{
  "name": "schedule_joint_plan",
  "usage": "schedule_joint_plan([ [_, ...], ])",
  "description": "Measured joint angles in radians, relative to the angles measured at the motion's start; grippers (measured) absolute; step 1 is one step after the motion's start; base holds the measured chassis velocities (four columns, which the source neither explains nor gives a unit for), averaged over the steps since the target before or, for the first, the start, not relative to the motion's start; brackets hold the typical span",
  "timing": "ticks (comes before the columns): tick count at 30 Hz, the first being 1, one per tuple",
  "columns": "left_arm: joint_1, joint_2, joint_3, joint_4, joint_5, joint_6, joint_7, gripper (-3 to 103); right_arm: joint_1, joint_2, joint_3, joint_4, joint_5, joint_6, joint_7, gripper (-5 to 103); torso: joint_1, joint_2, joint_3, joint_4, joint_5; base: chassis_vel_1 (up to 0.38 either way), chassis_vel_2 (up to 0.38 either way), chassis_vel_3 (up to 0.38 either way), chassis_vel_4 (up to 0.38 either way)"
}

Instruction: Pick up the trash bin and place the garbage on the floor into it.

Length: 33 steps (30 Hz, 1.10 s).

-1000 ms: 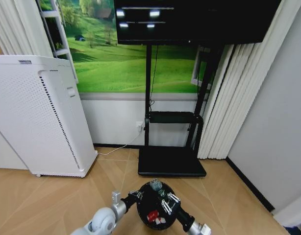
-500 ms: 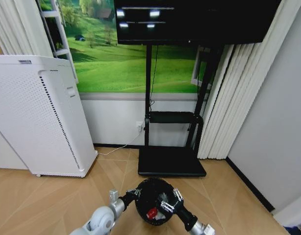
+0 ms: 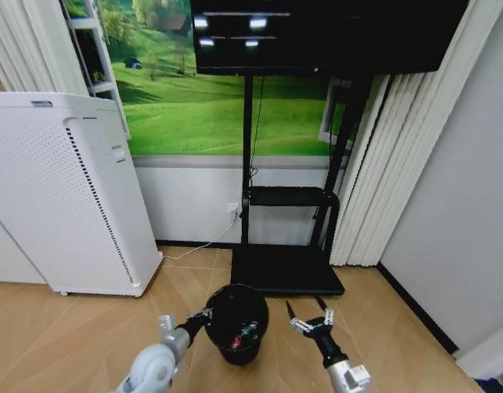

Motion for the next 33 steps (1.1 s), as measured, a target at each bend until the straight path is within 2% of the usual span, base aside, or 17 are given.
schedule_joint_plan([
  [3, 0.077, -0.001, -0.123, -0.075, -0.063, 0.045, -0.141, 7, -0.017, 0.01, 0.053, 0.035, 0.063, -0.043, 0.031, 100, 0.0, 0.0, 0.0, -0.0012, -0.0007, 0.0, 0.0, 0.0, 0.0],
  [4, 0.077, -0.001, -0.123, -0.075, -0.063, 0.045, -0.141, 7, -0.017, 0.01, 0.053, 0.035, 0.063, -0.043, 0.031, 100, 0.0, 0.0, 0.0, -0.0012, -0.0007, 0.0, 0.0, 0.0, 0.0],
  [5, 0.108, -0.004, -0.167, -0.095, -0.069, 0.05, -0.157, 7, -0.017, 0.014, 0.064, 0.038, 0.071, -0.047, 0.032, 100, 0.0, 0.0, 0.0, -0.001, -0.0005, 0.0, 0.0, 0.0, 0.0],
  [7, 0.216, -0.017, -0.336, -0.148, -0.12, 0.07, -0.16, 7, -0.023, 0.032, 0.093, 0.061, 0.123, -0.064, 0.041, 100, 0.0, 0.0, 0.0, -0.0001, -0.0002, 0.0, 0.0, 0.0, 0.0],
  [8, 0.216, -0.017, -0.336, -0.148, -0.12, 0.07, -0.16, 7, -0.023, 0.032, 0.093, 0.061, 0.123, -0.064, 0.041, 100, 0.0, 0.0, 0.0, -0.0001, -0.0002, 0.0, 0.0, 0.0, 0.0],
  [9, 0.245, -0.02, -0.391, -0.156, -0.143, 0.083, -0.154, 7, -0.029, 0.04, 0.102, 0.072, 0.144, -0.071, 0.046, 100, 0.0, 0.0, 0.0, 0.0, -0.0004, 0.0, 0.0, 0.0, 0.0],
  [10, 0.308, -0.031, -0.501, -0.164, -0.183, 0.103, -0.132, 7, -0.037, 0.05, 0.115, 0.085, 0.168, -0.078, 0.052, 100, 0.0, 0.0, 0.0, -0.0007, -0.0003, 0.0, 0.0, 0.0, 0.0],
  [11, 0.308, -0.031, -0.501, -0.164, -0.183, 0.103, -0.132, 7, -0.037, 0.05, 0.115, 0.085, 0.168, -0.078, 0.052, 100, 0.0, 0.0, 0.0, -0.0007, -0.0003, 0.0, 0.0, 0.0, 0.0],
  [12, 0.361, -0.046, -0.578, -0.164, -0.205, 0.115, -0.105, 7, -0.038, 0.057, 0.127, 0.088, 0.175, -0.081, 0.054, 100, 0.0, 0.0, 0.0, -0.0006, -0.0002, 0.0, 0.0, 0.0, 0.0],
  [14, 0.421, -0.069, -0.661, -0.159, -0.229, 0.12, -0.072, 7, -0.037, 0.06, 0.132, 0.088, 0.18, -0.083, 0.056, 100, 0.0, 0.0, 0.0, -0.0005, -0.0005, 0.0, 0.0, 0.0, 0.0],
  [18, 0.486, -0.096, -0.751, -0.142, -0.261, 0.12, -0.039, 7, -0.036, 0.064, 0.138, 0.092, 0.187, -0.087, 0.064, 100, 0.0, 0.0, 0.0, 0.0002, 0.0, 0.0, 0.0, 0.0, 0.0],
  [20, 0.498, -0.101, -0.767, -0.137, -0.265, 0.12, -0.03, 7, -0.037, 0.065, 0.139, 0.094, 0.188, -0.087, 0.066, 100, 0.0, 0.0, 0.0, 0.0, 0.0, 0.0, 0.0, 0.0, 0.0],
  [22, 0.555, -0.127, -0.827, -0.106, -0.251, 0.098, 0.018, 7, -0.036, 0.075, 0.144, 0.099, 0.196, -0.089, 0.078, 100, 0.0, 0.0, 0.0, -0.0013, -0.0009, 0.0, 0.0, 0.0, 0.0],
  [24, 0.579, -0.139, -0.849, -0.099, -0.246, 0.087, 0.032, 7, -0.029, 0.078, 0.14, 0.097, 0.198, -0.09, 0.08, 100, 0.0, 0.0, 0.0, -0.0012, -0.0007, 0.051, 0.058, -0.025, -0.033],
  [25, 0.62, -0.161, -0.884, -0.087, -0.221, 0.059, 0.061, 7, -0.016, 0.083, 0.131, 0.085, 0.198, -0.092, 0.08, 100, 0.0, 0.0, 0.0, -0.0006, 0.0, 0.051, 0.073, -0.071, -0.042],
  [27, 0.639, -0.176, -0.91, -0.042, -0.111, -0.026, 0.126, 7, 0.001, 0.088, 0.114, 0.061, 0.197, -0.09, 0.078, 100, 0.0, 0.0, 0.0, -0.0003, 0.0003, 0.1, 0.09, -0.076, -0.07],
  [33, 0.621, -0.177, -0.894, -0.019, -0.088, -0.033, 0.126, 7, 0.016, 0.075, 0.115, 0.05, 0.213, -0.08, 0.078, 100, 0.0, 0.0, 0.0, -0.0012, 0.0, 0.142, 0.144, -0.152, -0.154],
])
